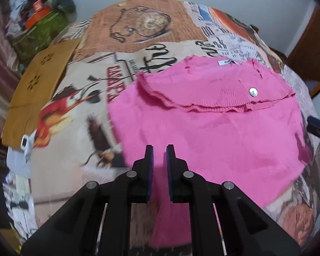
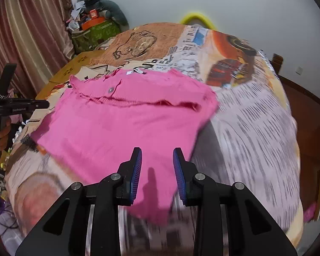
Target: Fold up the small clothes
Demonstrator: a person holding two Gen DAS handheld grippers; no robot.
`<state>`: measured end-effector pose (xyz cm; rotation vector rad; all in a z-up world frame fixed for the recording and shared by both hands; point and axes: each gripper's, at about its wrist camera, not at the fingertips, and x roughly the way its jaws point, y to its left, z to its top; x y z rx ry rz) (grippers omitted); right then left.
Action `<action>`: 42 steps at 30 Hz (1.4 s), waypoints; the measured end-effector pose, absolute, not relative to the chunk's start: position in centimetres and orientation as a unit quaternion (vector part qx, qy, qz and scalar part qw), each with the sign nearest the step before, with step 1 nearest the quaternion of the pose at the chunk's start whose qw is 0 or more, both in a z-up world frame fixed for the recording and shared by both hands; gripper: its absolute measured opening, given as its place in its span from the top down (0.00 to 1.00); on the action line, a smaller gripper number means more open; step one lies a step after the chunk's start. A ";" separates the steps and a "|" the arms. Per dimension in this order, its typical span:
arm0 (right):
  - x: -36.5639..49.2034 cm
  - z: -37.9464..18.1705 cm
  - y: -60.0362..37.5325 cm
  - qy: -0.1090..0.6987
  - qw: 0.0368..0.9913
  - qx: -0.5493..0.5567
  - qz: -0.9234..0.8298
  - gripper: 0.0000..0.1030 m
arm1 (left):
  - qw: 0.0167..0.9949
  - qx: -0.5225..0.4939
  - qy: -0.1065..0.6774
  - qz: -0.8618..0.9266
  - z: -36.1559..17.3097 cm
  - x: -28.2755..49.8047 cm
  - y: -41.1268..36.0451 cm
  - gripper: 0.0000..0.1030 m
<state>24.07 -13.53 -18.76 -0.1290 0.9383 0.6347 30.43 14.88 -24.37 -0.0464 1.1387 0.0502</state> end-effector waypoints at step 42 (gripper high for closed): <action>28.7 -17.9 -13.3 0.420 0.849 -0.096 0.304 0.58 | 0.833 0.022 0.552 -0.034 -25.6 37.5 10.4 0.56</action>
